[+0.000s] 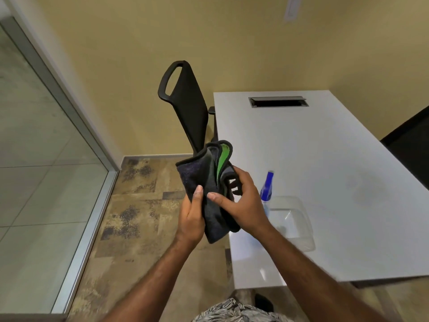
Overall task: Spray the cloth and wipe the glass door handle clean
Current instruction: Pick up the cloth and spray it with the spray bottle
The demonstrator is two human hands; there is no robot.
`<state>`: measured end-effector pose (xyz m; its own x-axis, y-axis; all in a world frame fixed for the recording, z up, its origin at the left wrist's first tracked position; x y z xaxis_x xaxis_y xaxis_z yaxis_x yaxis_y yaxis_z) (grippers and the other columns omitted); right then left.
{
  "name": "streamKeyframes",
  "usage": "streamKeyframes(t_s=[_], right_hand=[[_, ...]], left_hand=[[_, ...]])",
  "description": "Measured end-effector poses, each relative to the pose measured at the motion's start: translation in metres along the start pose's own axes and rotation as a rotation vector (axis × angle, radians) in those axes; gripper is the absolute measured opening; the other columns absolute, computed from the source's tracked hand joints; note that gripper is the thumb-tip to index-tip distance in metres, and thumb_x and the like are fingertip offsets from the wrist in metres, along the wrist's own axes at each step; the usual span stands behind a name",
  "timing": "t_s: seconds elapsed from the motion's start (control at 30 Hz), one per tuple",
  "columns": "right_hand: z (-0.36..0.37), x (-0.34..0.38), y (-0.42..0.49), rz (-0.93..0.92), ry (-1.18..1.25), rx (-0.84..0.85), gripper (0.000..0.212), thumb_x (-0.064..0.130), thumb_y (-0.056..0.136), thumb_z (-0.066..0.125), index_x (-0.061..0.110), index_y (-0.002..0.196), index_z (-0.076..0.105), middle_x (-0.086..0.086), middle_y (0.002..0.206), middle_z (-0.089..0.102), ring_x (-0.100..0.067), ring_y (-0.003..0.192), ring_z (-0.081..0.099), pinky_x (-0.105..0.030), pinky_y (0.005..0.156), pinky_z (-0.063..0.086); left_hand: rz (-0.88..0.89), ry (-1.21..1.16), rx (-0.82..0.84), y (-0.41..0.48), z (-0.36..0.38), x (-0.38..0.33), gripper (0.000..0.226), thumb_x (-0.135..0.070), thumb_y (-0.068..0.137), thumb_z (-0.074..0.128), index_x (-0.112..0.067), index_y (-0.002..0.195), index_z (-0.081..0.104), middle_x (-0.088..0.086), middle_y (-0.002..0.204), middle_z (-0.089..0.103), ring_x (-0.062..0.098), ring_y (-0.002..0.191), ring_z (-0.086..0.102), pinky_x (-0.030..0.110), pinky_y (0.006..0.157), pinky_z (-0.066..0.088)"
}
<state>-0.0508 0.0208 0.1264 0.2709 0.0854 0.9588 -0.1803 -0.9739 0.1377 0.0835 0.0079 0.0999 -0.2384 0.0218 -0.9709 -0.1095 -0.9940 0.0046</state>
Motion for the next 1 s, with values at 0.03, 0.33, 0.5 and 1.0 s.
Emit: streamKeyframes(t_s=[0.03, 0.33, 0.5, 1.0], right_hand=[[-0.001, -0.005, 0.0, 0.017, -0.027, -0.016, 0.068, 0.048, 0.072, 0.08, 0.036, 0.129, 0.043, 0.013, 0.123, 0.054, 0.0, 0.11, 0.057, -0.01, 0.085, 0.05], [-0.036, -0.051, 0.001, 0.365, 0.177, -0.104, 0.041, 0.005, 0.089, 0.062, 0.015, 0.129, 0.058, -0.005, 0.117, 0.068, -0.024, 0.107, 0.066, -0.043, 0.092, 0.058], [-0.043, -0.069, -0.012, 0.306, 0.047, -0.173, 0.029, 0.018, 0.09, 0.069, 0.018, 0.119, 0.064, 0.004, 0.106, 0.071, -0.011, 0.097, 0.067, -0.026, 0.085, 0.058], [-0.077, -0.148, -0.038, 0.301, -0.301, -0.438, 0.083, 0.038, 0.071, 0.087, 0.012, 0.137, 0.043, 0.002, 0.129, 0.051, -0.015, 0.114, 0.052, -0.028, 0.092, 0.047]], left_hand=[[-0.017, -0.001, -0.015, 0.001, -0.002, 0.001, 0.045, -0.029, 0.102, 0.043, -0.001, 0.136, 0.053, 0.014, 0.124, 0.067, 0.021, 0.114, 0.067, 0.027, 0.088, 0.057], [-0.452, -0.35, -0.137, 0.0, -0.02, -0.004, 0.032, -0.028, 0.105, 0.046, -0.008, 0.099, 0.07, 0.008, 0.086, 0.077, 0.023, 0.077, 0.075, 0.032, 0.067, 0.056], [-0.539, -0.486, -0.124, -0.004, -0.017, 0.005, 0.058, -0.025, 0.104, 0.041, -0.013, 0.06, 0.078, 0.006, 0.07, 0.073, 0.023, 0.063, 0.073, 0.029, 0.054, 0.059], [-0.569, -0.457, -0.23, -0.01, -0.032, 0.021, 0.057, -0.023, 0.101, 0.043, -0.018, 0.054, 0.074, 0.001, 0.064, 0.069, 0.021, 0.057, 0.07, 0.031, 0.062, 0.053]])
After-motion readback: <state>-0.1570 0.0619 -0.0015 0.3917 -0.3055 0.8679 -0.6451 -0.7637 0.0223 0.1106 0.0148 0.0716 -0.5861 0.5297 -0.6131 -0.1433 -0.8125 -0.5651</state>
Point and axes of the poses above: each hand's wrist, its own y-axis towards the middle knuckle, its own z-axis out of the palm, x = y × z, the point moved 3 cm from there along y, towards the middle knuckle
